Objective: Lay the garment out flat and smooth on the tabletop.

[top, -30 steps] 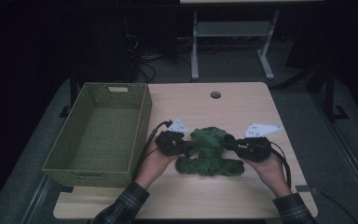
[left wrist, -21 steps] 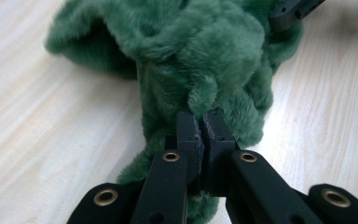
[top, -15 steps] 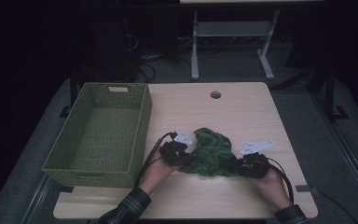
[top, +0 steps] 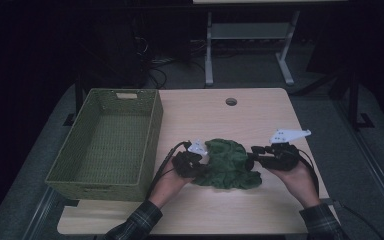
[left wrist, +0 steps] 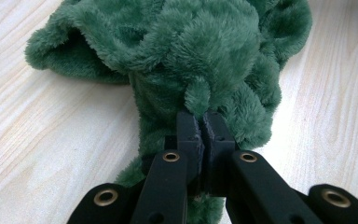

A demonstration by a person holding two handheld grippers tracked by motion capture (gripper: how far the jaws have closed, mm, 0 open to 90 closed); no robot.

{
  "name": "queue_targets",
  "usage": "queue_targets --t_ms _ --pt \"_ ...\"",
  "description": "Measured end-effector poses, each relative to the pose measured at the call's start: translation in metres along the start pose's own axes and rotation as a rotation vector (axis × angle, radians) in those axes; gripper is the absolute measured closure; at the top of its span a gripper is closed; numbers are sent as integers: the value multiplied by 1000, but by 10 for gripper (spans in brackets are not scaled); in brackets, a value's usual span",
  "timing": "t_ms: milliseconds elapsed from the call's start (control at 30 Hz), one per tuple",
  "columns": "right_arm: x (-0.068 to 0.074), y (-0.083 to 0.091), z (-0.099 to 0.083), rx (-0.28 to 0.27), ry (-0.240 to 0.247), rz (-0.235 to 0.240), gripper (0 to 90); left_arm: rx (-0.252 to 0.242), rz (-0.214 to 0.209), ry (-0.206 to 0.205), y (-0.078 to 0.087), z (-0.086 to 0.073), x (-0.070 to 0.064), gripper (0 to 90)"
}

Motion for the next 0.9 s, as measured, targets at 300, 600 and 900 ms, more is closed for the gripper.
queue_targets --t_ms 300,600,900 --pt "-19 -64 42 22 -1 28 651 -2 -1 -8 0 0 1 871" --pt "-29 -128 33 178 -27 61 638 -4 -3 1 -1 1 -1 871" --pt "-34 -155 10 278 -44 85 698 3 -5 1 0 1 -1 870"
Point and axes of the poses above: each handheld gripper's, and its own axes: y roughly backward along the jaws, z roughly out of its top, x roughly to its left, the point moved 7 cm from there along -y, roughly forward along the jaws, and after that the axes turned 10 degrees about -x, right-handed, at the moved point
